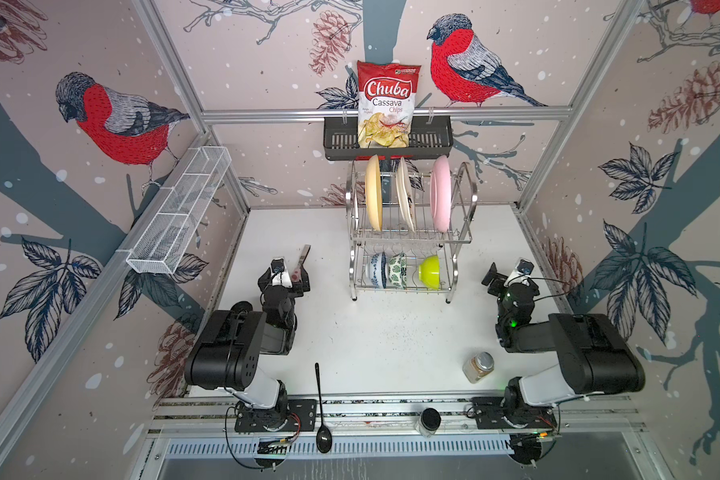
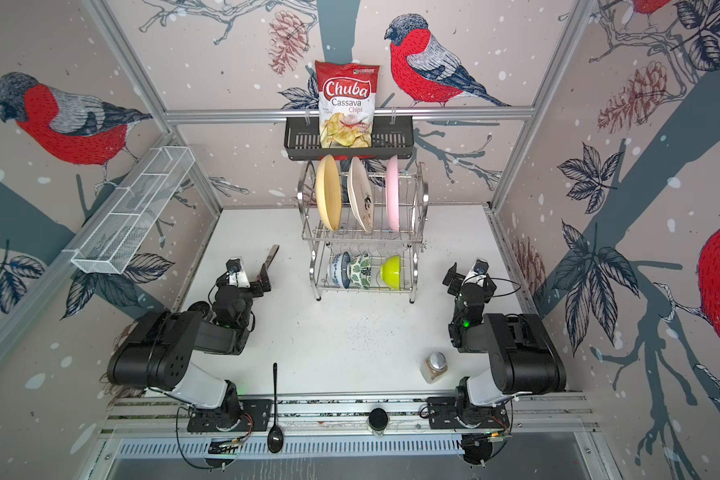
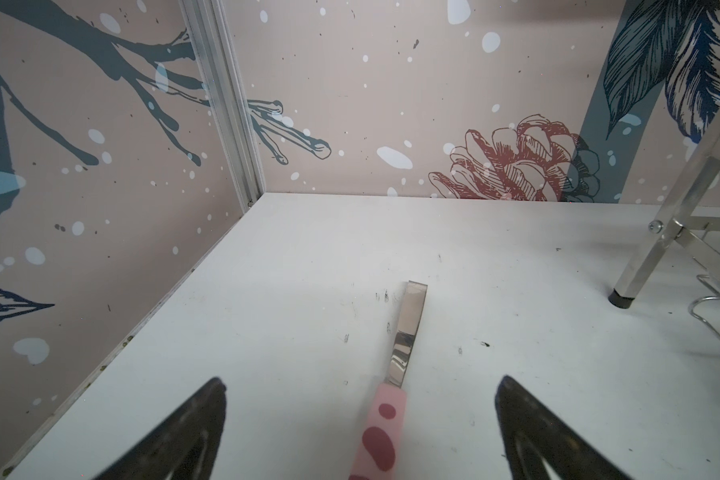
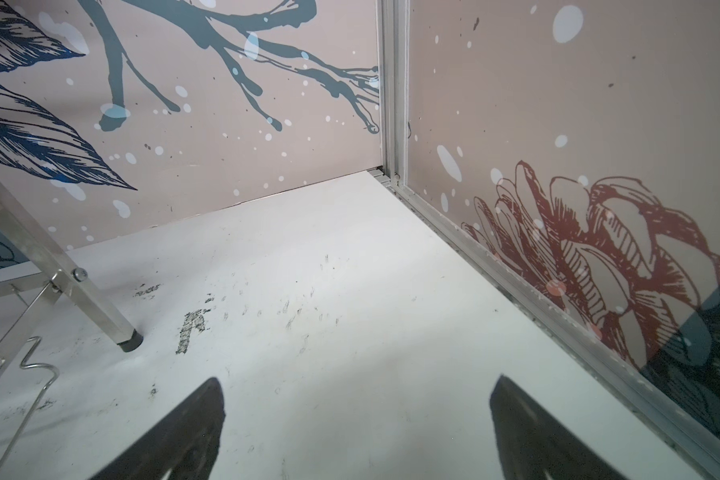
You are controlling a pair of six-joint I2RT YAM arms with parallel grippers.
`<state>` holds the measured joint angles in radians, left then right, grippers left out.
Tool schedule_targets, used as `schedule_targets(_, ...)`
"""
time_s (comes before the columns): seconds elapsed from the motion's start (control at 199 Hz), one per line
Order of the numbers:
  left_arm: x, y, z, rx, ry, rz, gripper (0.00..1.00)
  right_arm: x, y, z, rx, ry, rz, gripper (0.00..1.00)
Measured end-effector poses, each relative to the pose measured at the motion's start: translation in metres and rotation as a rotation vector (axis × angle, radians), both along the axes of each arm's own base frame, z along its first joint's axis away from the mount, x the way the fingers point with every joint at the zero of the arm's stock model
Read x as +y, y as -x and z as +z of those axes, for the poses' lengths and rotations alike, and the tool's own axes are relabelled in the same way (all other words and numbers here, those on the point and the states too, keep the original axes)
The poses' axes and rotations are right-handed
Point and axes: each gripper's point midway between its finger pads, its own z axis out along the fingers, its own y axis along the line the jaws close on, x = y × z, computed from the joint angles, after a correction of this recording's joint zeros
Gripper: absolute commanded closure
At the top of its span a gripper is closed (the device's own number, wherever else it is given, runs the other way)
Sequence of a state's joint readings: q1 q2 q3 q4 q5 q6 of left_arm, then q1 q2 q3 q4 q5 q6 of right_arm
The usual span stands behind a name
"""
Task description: Unload the mixed dishes from the dish rack
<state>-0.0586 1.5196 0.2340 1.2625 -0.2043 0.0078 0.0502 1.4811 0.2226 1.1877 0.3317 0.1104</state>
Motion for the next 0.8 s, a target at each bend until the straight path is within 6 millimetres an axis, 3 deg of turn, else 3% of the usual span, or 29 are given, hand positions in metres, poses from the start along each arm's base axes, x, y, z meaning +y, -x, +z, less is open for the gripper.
schedule_targets(0.08,0.001,0.001,0.022,-0.039,0.001,0.009,0.01,0.002,-0.007,0.021,-0.018,0.004,-0.004,0.00)
schedule_targets(0.14,0.005,0.001,0.048,-0.091,0.014,0.040,0.01,0.001,-0.014,0.054,-0.076,-0.014,-0.025,0.00)
schedule_targets(0.221,0.017,0.005,0.078,-0.149,0.073,0.116,0.01,-0.002,-0.006,0.085,-0.137,-0.049,-0.066,0.00)
schedule_targets(0.391,0.052,0.018,0.132,-0.216,0.351,0.347,0.01,-0.002,0.016,0.115,-0.150,-0.159,-0.151,0.00)
schedule_targets(0.532,0.069,0.041,0.151,-0.243,0.553,0.466,0.01,-0.006,0.027,0.132,-0.094,-0.229,-0.250,0.04)
schedule_targets(0.647,0.059,0.042,0.159,-0.202,0.607,0.409,0.07,0.006,0.033,0.141,-0.006,-0.209,-0.228,0.17)
schedule_targets(0.802,0.030,0.030,0.196,-0.162,0.624,0.226,0.15,0.029,0.039,0.170,0.014,-0.219,-0.118,0.30)
